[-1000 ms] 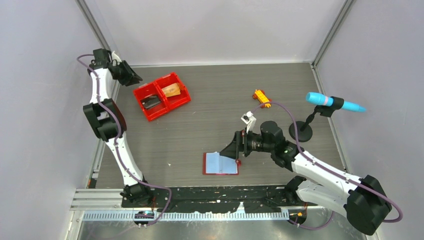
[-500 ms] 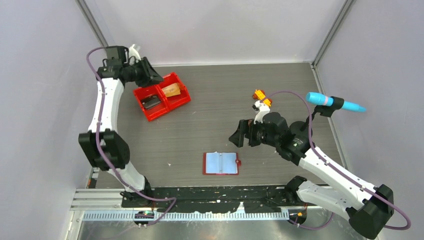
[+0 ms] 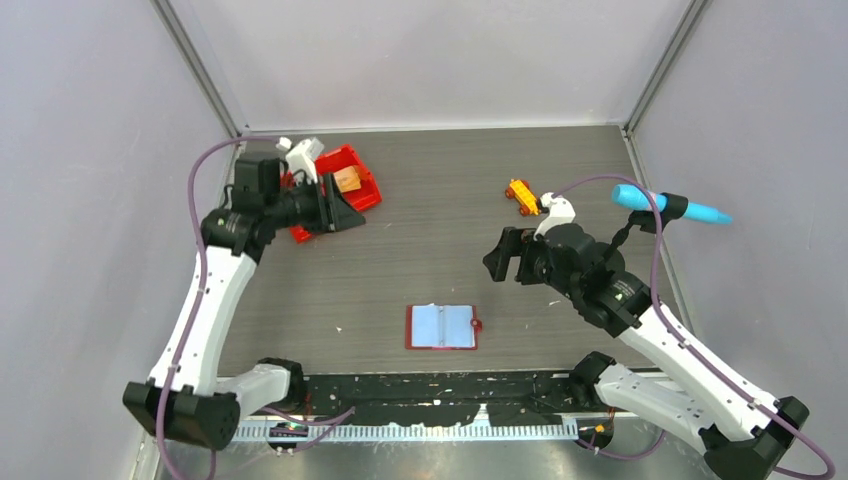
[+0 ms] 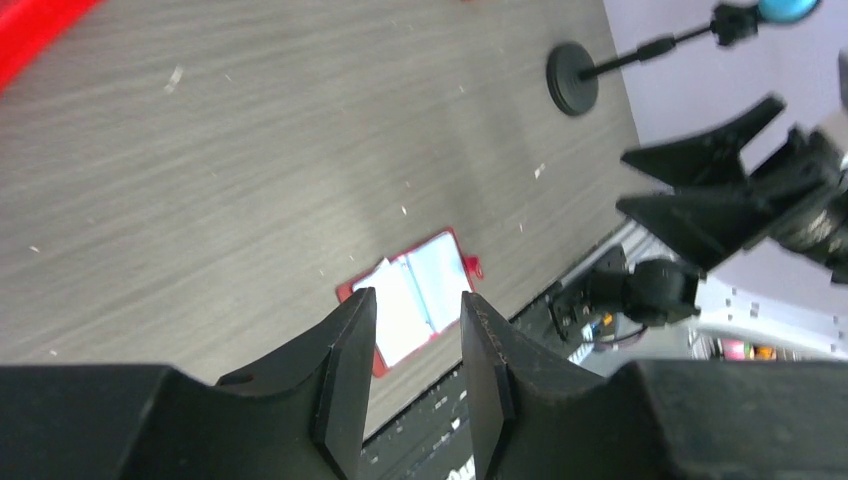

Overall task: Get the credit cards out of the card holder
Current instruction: Reset both arms

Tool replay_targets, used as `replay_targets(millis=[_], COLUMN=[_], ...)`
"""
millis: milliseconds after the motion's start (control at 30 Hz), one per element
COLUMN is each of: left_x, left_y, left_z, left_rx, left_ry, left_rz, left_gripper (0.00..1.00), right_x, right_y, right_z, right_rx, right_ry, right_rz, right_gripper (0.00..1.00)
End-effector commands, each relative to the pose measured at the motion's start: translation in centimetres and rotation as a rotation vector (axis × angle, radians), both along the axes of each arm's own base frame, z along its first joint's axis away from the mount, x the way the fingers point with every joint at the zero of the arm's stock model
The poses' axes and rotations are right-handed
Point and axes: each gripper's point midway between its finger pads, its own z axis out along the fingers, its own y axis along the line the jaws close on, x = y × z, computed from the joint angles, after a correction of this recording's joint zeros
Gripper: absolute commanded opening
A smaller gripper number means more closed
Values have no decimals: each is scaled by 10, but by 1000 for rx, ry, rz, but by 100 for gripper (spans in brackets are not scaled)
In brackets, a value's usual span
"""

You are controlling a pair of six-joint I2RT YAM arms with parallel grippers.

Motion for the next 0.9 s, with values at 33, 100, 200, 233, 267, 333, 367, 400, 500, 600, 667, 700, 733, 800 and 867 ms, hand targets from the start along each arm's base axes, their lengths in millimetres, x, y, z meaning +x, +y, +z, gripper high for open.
replay_targets(millis=[33, 100, 200, 233, 267, 333, 367, 400, 500, 600, 667, 700, 733, 800, 867], left_x=[-37, -47, -55, -56, -58, -63, -64, -65, -66, -65, -65, -65, -66, -66, -65], left_y=[-16, -16, -12, -11, -11, -10, -10, -9, -5, -4, -3, -3, -4, -5, -4], left_z=[-5, -11, -17, -19, -20, -20, -20, -22, -26, -32, -36, -38, -38, -38, -37], left_rx=[-40, -50, -51, -49, -50, -50, -47, -41, -20, -10, -3, -2, -5, -5, -1], left_ry=[-95, -118, -169, -173, -179, -185, -190, -191, -193, -189, -181, -175, -171, -170, -175], left_rz=[-91, -94, -82, -77, -77, -84, -85, -86, -76, -75, -70, -71, -78, -83, -78], left_gripper=[40, 42, 45, 46, 47, 55, 64, 73, 95, 99, 99, 99, 99, 99, 99], right_x=[8, 7, 7, 6, 6, 5, 4, 4, 3, 2, 3, 3, 3, 4, 4], right_y=[-5, -1, 5, 8, 9, 11, 12, 12, 12, 11, 10, 9, 9, 8, 8], right_z=[40, 47, 57, 56, 60, 59, 60, 62, 66, 67, 66, 66, 65, 64, 63], right_rx=[64, 90, 137, 144, 161, 177, 187, 192, 206, 212, 207, 204, 200, 192, 190], right_ry=[-99, -125, -171, -171, -186, -185, -183, -186, -197, -207, -206, -207, -205, -203, -201], right_rz=[-51, -30, 2, 15, 22, 28, 28, 28, 26, 25, 23, 19, 18, 16, 14], right_gripper=[95, 95, 95, 95, 95, 95, 95, 95, 95, 95, 95, 95, 95, 95, 95])
